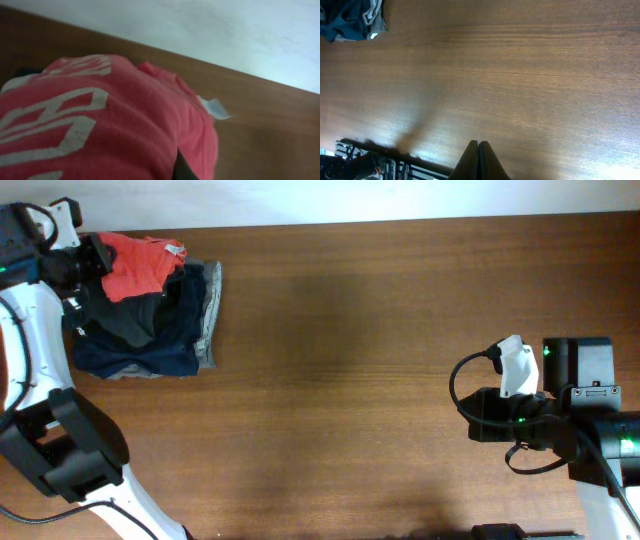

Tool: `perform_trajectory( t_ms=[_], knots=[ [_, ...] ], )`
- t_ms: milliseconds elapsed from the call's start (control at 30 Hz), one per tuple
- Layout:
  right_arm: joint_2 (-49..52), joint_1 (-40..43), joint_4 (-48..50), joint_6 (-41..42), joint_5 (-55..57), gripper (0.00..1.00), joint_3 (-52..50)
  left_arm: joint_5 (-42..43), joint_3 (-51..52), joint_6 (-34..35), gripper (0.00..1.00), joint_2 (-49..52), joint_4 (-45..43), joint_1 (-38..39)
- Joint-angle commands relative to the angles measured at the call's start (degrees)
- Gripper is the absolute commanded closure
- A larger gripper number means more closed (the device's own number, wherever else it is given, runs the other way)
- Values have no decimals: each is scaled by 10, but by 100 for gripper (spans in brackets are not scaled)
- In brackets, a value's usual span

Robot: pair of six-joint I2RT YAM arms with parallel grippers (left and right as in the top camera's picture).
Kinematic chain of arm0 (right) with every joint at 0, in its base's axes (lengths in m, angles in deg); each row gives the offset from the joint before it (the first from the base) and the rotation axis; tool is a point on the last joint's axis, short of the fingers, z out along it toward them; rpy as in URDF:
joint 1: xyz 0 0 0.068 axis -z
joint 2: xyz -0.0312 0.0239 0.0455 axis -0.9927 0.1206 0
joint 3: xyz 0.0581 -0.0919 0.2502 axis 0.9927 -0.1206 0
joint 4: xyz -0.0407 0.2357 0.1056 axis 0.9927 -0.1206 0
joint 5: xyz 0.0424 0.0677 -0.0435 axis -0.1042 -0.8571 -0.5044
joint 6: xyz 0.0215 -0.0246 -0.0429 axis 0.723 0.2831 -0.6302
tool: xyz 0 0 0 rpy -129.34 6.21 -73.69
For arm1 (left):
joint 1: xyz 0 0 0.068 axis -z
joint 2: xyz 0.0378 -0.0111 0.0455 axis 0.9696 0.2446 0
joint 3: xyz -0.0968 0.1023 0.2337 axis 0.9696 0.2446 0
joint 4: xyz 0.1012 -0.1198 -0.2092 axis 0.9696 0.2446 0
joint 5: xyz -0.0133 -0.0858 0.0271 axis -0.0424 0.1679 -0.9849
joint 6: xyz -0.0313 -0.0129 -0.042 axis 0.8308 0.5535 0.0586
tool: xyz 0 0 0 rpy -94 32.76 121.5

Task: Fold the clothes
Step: 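Carry the red shirt with the left gripper onto the dark clothes stack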

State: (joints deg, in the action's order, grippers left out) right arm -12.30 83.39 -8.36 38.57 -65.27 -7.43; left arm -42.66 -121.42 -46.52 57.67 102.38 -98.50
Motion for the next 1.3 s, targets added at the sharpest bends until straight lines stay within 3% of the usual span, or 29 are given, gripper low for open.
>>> perform_trajectory(
  t_ms=[0, 33, 167, 267, 400, 533, 667, 700, 800, 833, 1067, 1267],
  knots=[
    [-1, -3, 4, 4, -3, 96, 9, -5, -8, -9, 79, -14, 71, -17],
    [-1, -3, 4, 4, -3, 96, 9, -5, -8, -9, 75, -14, 99, -19],
    [-1, -3, -2, 4, -4, 96, 9, -15, -8, -8, 76, -14, 196, -40],
    [-1, -3, -9, 4, -6, 96, 9, -54, -8, -7, 63, -14, 260, -65],
    [-1, -3, -12, 4, -6, 96, 9, -42, -8, -7, 61, -14, 318, -102],
    [-1, -3, -13, 3, -8, 96, 9, 76, -8, -37, 56, -50, 339, -160],
    [-1, -3, -10, 4, -8, 96, 9, 143, -8, -66, 52, -108, 311, -164],
    [-1, -3, -8, 4, -8, 96, 9, 149, -8, -73, 60, -122, 297, -153],
    [-1, -3, 2, 4, -8, 96, 9, 133, -8, -86, 96, -139, 230, -103],
    [-1, -3, 3, 10, -8, 96, 9, 85, -6, -87, 99, -136, 186, -68],
    [-1, -3, 3, 20, -17, 96, 9, -94, -5, -85, 99, -44, 31, 22],
    [-1, -3, 7, 32, -17, 96, 9, -232, -5, -74, 100, 83, 106, 27]
  ],
)
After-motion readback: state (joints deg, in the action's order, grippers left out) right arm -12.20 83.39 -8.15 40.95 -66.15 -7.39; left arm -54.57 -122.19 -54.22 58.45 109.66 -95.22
